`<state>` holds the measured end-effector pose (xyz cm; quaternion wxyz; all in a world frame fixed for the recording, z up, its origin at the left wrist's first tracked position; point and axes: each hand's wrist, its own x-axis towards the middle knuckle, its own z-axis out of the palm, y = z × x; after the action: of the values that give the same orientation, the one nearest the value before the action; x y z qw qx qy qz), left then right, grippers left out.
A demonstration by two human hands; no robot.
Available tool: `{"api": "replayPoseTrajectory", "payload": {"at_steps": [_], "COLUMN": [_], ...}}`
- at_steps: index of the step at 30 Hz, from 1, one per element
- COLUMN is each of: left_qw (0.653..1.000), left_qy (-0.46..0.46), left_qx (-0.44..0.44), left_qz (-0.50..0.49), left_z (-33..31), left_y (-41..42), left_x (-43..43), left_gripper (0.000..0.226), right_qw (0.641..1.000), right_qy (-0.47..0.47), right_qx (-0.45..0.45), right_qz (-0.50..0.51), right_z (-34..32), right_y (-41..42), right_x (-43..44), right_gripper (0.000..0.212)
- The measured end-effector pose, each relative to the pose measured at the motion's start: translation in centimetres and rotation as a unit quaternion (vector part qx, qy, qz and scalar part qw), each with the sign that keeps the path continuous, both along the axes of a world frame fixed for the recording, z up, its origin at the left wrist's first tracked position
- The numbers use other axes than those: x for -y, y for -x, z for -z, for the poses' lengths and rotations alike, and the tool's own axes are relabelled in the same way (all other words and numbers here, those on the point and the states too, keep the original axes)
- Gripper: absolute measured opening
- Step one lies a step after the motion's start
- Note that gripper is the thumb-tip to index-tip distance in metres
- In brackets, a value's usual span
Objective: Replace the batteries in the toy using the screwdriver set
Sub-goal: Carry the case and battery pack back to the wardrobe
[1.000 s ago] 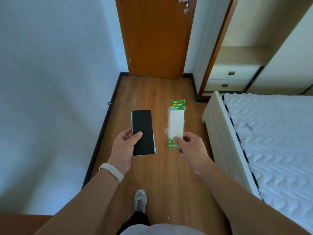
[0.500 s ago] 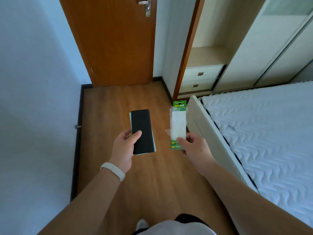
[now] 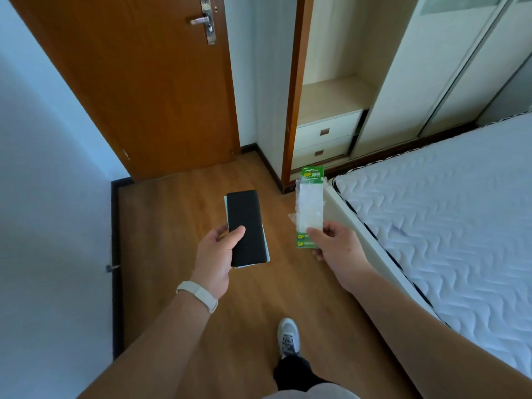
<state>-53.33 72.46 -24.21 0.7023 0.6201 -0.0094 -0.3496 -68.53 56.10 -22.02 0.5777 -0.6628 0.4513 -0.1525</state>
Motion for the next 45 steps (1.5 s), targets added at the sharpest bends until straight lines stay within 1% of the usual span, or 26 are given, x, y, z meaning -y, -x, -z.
{"api": "replayPoseTrajectory", "payload": {"at_steps": [6,12,16,19,23,30,34,39,45], "left_qw": [0.999,0.995,0.994,0.993,0.993,0.991,0.988,0.977,0.968], "left_qy": [-0.031,-0.036,-0.043,-0.049,-0.045,-0.045,-0.042,-0.018,-0.026], "left_qx": [0.012,0.074,0.073,0.066,0.048,0.031,0.021,0.051,0.052], "left_qz": [0.027,0.06,0.076,0.083,0.094,0.124,0.149,0.206,0.244], "left_z": [-1.0,-2.6,-2.6,-2.0,-0.7,1.0,0.5,-1.2,-0.8], "left_y": [-5.9,-10.3,-13.2,-15.9,-19.6,-29.7,-36.0,-42.1,-45.9], "left_x": [10.0,19.0,22.9,25.8,29.5,36.8,41.1,46.7,52.7], "left_gripper": [0.032,0.033,0.035,0.039,0.036,0.033,0.032,0.027,0.031], "right_qw": [0.999,0.999,0.999,0.999,0.998,0.994,0.993,0.987,0.978], "right_qy": [-0.024,-0.031,-0.018,-0.01,-0.02,-0.05,-0.034,-0.009,-0.012], "right_qx": [-0.003,0.015,0.017,0.001,-0.005,-0.022,-0.034,-0.029,-0.015], "right_qz": [0.022,0.039,0.033,0.034,0.052,0.09,0.106,0.157,0.209], "right_z": [0.3,-0.3,-0.9,-0.8,0.2,1.0,0.1,-1.0,-1.2], "right_y": [-5.0,-9.8,-12.0,-14.0,-17.3,-26.7,-32.6,-38.3,-40.9], "right_x": [9.5,18.5,21.7,24.1,26.9,33.0,36.5,40.9,45.3], "right_gripper": [0.014,0.014,0.013,0.014,0.016,0.015,0.012,0.012,0.013]}}
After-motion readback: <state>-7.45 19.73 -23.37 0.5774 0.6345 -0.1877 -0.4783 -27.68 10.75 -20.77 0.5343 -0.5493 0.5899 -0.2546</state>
